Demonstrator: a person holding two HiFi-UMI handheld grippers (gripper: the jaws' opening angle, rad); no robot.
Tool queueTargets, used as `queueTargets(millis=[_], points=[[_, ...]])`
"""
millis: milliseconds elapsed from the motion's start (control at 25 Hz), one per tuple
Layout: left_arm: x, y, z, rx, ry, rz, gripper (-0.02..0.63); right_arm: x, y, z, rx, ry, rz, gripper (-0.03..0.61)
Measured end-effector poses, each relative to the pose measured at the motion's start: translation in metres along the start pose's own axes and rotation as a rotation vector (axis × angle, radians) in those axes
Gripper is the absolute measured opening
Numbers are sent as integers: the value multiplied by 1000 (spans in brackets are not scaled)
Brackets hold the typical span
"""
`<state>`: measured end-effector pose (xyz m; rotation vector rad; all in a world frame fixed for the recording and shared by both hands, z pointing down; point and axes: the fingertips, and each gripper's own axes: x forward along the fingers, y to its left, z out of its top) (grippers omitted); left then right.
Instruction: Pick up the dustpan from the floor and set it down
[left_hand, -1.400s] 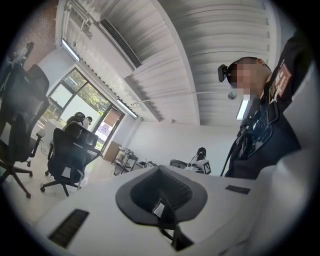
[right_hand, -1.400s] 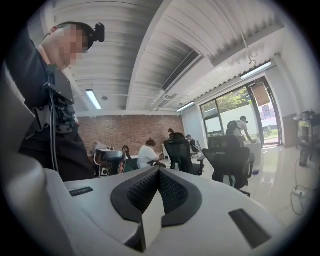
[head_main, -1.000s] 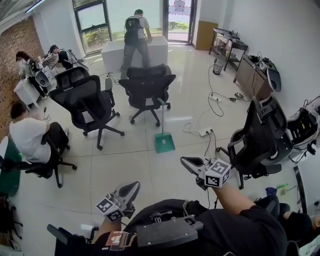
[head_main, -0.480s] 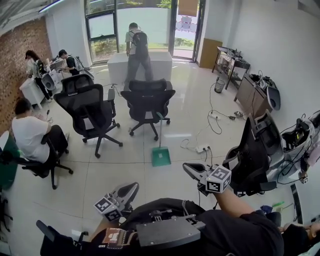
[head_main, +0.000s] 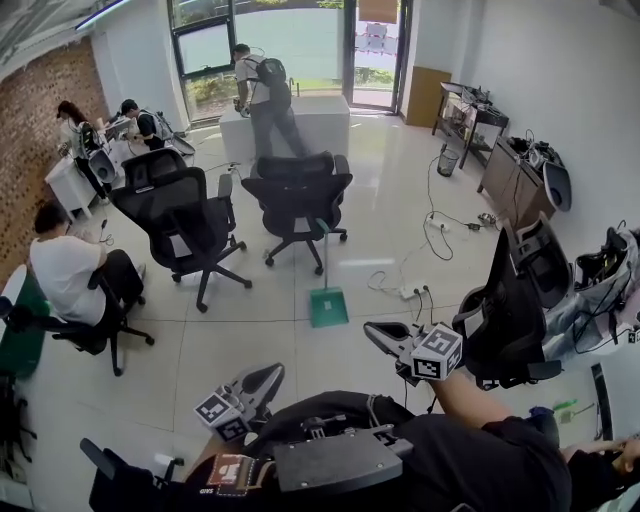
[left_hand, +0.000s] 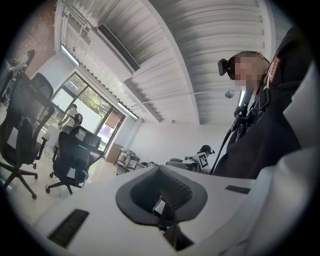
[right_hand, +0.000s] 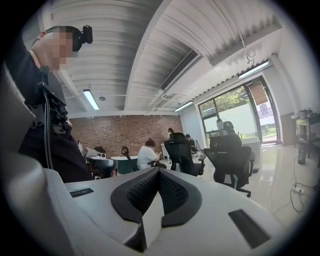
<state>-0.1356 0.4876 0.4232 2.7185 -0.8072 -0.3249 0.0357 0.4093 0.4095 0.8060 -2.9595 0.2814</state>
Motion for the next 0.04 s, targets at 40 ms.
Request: queueTargets(millis=[40], points=[[6, 1, 0, 3, -2, 1, 8, -1, -5, 0, -2, 1, 3, 20]])
